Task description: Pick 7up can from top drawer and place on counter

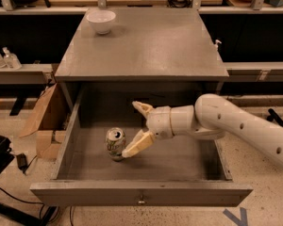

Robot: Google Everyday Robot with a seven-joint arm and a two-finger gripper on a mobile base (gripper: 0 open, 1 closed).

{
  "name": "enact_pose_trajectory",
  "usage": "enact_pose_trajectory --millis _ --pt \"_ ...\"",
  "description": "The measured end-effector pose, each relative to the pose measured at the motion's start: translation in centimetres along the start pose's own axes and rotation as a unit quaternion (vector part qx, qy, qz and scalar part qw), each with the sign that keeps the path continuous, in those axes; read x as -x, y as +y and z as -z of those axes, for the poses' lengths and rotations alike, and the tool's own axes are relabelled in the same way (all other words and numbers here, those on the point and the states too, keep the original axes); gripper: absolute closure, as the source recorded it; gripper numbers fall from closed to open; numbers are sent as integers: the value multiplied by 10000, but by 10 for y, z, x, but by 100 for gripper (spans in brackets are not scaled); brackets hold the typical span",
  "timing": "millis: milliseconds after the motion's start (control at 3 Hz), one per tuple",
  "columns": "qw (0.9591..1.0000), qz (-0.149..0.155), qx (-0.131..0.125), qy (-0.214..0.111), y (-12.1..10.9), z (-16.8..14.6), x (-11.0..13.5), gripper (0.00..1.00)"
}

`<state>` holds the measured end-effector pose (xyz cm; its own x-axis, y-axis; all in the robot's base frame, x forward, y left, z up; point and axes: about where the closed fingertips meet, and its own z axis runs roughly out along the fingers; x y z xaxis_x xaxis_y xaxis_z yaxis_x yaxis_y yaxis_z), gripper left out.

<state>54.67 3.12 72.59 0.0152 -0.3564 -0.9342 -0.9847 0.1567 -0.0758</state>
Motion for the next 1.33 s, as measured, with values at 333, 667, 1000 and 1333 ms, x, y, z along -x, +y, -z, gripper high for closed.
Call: enact_pose_trajectory --millis 333,667,1000,1333 --pt "9986 150 -15 -511 3 -21 -9 0" --pt "9972 377 -18 -652 5 -35 -18 0" --pt "9976 517 11 -471 7 -46 -29 14" --pt "9981 598 45 -149 8 -56 -38 37"
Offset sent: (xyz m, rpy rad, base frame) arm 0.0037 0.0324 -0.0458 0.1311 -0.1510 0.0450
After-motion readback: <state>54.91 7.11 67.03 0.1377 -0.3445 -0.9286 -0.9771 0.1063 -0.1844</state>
